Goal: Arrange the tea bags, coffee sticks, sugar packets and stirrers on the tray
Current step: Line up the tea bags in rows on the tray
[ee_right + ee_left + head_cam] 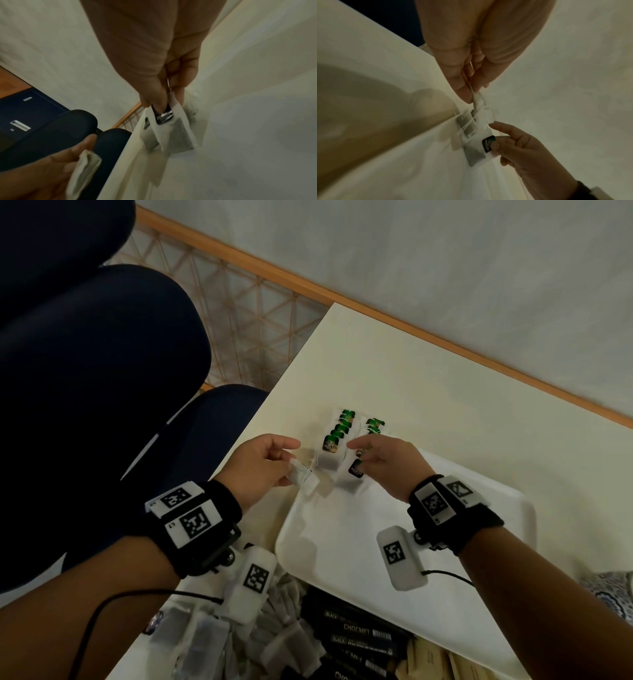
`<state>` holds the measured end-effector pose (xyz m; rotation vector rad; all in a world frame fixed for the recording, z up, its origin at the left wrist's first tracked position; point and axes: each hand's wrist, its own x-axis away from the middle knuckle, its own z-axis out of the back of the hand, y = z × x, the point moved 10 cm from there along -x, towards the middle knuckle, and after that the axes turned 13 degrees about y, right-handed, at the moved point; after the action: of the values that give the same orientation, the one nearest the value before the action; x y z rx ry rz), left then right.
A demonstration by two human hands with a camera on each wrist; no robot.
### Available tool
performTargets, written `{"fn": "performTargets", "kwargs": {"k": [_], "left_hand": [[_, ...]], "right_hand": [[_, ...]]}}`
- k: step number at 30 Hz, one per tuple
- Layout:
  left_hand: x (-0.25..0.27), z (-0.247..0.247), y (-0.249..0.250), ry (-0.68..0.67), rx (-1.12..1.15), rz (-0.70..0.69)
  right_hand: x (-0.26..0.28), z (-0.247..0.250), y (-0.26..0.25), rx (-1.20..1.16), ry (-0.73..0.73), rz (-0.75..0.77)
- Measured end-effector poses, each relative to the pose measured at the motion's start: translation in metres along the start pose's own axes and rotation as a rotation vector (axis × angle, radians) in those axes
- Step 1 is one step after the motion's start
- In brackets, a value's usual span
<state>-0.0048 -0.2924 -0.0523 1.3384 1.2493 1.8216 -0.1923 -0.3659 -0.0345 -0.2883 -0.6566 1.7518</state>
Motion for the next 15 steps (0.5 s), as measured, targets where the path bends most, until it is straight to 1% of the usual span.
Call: {"fn": "performTargets", "kwargs": {"k": [2,6,8,10,11,15], "left_hand": [[0.001,-0.003,-0.002,-0.009,0.013,0.013],[0.002,-0.007,-0.003,-0.024,0.017,0.021],[0.003,-0.009,-0.002,-0.027,0.018,0.017],[0.004,-0.012,-0.002,-0.023,0.023,0.011],[0.004,-0.013,-0.001,-0.024,0.028,0.009],[0.007,-0.02,0.001,-0.02,0.041,-0.008]], "right_hand": [[-0.006,0.003,0.004,0.013,0.054,-0.001],[-0.01,0.01,0.005,0.014,0.114,0.01],[-0.007,0.017,-0.003,0.015,0.174,0.07],[0.0,0.021,-0.018,-0.043,0.213,0.127],[0.004,0.018,-0.025,-0.092,0.199,0.132],[0.024,-0.013,-0.042,-0.2,0.024,0.077]]}}
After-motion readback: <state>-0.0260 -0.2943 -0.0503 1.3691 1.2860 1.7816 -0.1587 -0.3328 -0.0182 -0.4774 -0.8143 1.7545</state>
